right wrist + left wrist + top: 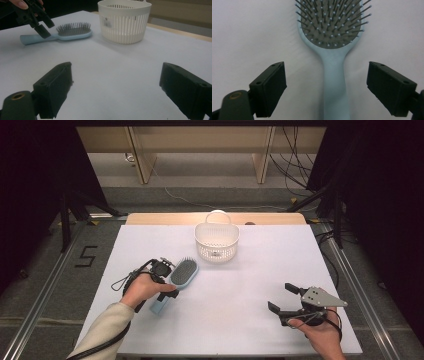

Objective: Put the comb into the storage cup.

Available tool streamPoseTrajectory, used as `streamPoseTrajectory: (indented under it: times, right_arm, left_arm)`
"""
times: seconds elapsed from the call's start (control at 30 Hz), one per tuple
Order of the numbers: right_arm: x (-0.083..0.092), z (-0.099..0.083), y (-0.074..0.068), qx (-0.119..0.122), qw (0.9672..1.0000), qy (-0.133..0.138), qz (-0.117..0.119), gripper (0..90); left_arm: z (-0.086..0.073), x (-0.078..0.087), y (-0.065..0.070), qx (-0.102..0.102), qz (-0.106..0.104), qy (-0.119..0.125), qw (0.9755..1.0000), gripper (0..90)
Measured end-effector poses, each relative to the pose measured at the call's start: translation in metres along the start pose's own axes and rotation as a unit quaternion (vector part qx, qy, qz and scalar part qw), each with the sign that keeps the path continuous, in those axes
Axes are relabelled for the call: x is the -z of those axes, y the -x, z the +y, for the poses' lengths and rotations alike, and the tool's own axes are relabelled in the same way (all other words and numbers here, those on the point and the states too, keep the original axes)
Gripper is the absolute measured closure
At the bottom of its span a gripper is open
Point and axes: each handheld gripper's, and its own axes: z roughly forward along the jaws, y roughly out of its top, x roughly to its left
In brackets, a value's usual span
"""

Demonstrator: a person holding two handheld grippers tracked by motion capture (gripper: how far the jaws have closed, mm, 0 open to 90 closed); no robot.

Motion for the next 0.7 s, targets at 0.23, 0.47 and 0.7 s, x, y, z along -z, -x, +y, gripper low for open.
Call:
streamPoseTrajectory:
  times: [0.23,0.47,0.7]
  right_arm:
    - [0.000,0.000,0.000,0.000,1.0000,-0.001,-0.001,12.0]
    - [0.000,0.000,0.000,0.001,1.0000,-0.001,-0.001,12.0]
    - [0.000,0.000,0.000,0.000,1.0000,0.000,0.000,12.0]
  left_arm:
    - [0.004,-0.008,-0.003,0.001,0.003,-0.019,0.9998,15.8]
    - [0.008,-0.012,-0.001,0.001,0.005,-0.028,0.9996,16.4]
    - [0.010,-0.016,0.000,0.003,0.001,-0.034,0.9994,17.5]
